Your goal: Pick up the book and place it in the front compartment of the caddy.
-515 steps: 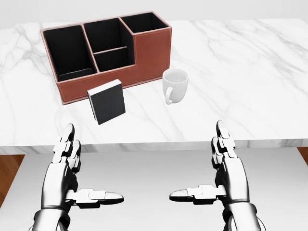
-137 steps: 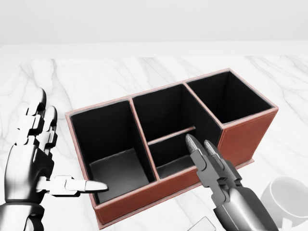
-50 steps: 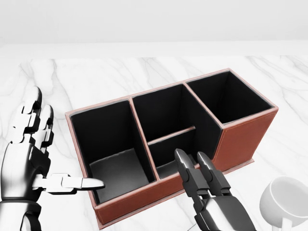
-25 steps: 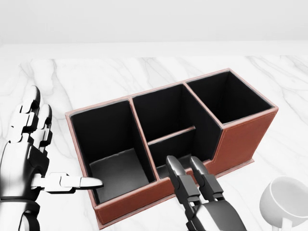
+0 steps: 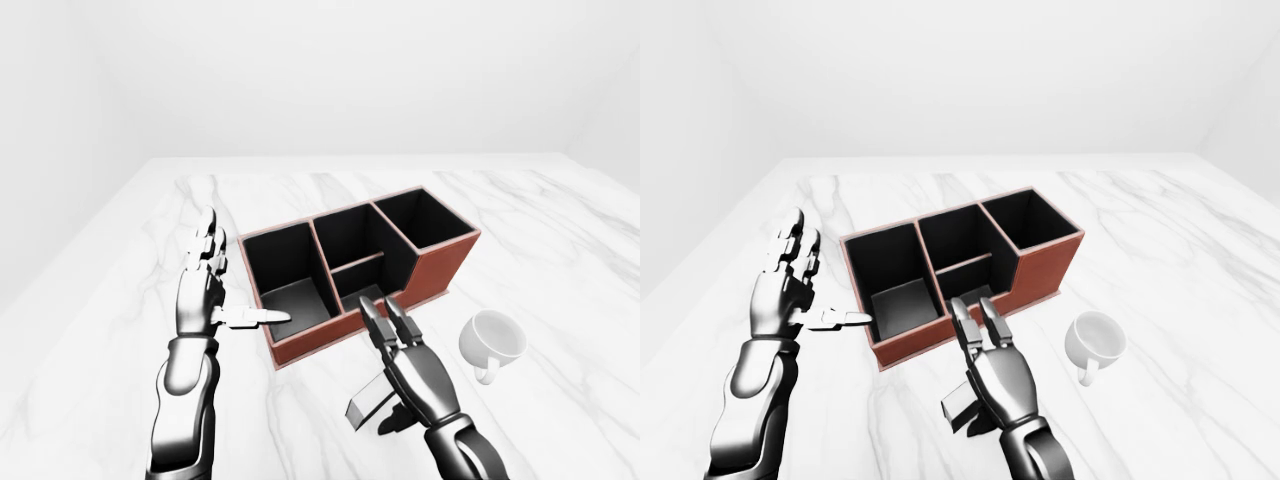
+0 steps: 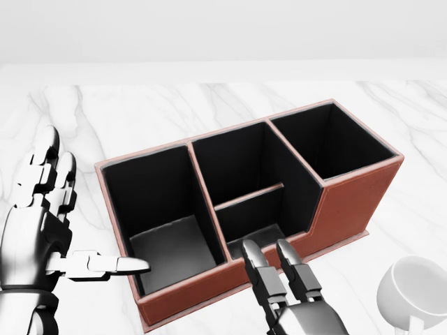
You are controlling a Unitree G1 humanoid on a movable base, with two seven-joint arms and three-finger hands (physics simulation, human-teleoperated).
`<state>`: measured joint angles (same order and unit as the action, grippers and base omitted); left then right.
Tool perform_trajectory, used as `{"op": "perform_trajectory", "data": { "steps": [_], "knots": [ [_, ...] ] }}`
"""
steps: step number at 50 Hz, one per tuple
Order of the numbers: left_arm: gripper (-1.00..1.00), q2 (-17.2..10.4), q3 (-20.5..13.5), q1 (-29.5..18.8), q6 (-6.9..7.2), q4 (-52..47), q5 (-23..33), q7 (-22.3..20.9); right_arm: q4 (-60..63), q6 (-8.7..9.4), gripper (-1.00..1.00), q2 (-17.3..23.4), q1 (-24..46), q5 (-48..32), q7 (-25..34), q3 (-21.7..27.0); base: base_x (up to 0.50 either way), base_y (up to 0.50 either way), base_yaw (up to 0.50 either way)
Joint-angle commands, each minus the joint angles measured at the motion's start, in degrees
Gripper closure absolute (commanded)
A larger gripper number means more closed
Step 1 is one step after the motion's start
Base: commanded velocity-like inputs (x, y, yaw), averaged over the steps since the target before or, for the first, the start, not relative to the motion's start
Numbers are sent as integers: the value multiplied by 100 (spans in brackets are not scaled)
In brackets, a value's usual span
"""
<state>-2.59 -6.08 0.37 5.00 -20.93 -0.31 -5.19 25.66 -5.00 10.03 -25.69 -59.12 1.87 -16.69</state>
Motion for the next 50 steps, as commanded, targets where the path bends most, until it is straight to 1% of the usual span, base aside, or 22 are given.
{"op": "perform_trajectory", "data": {
  "steps": [1,7,12,36,37,38,39,50],
  "knots": [
    [-100,1,1,-8,0,80,4,1,-209,0,-100,24,12,-129,-157,-13,0,0,0],
    [-100,3,19,-1,0,72,14,4,-577,0,-100,-10,157,-250,-364,-27,0,0,0],
    [-100,2,15,2,0,25,9,3,-1027,0,-100,-30,319,-424,-655,-58,0,0,0],
    [-100,1,23,-21,0,175,12,6,-1495,0,-100,-16,429,-567,-955,-173,0,0,0],
    [-100,1,24,-19,0,172,12,6,-1514,0,-74,-18,431,-568,-968,-171,0,0,0],
    [-100,0,23,-18,0,168,11,6,-1529,0,-15,-22,435,-553,-958,-166,0,0,0],
    [-100,-1,21,-23,0,152,8,6,-1540,0,100,-14,423,-524,-933,-165,0,0,0],
    [-100,0,27,-18,0,133,13,4,-1591,0,100,-28,428,-536,-974,-162,0,0,0]
  ]
}}
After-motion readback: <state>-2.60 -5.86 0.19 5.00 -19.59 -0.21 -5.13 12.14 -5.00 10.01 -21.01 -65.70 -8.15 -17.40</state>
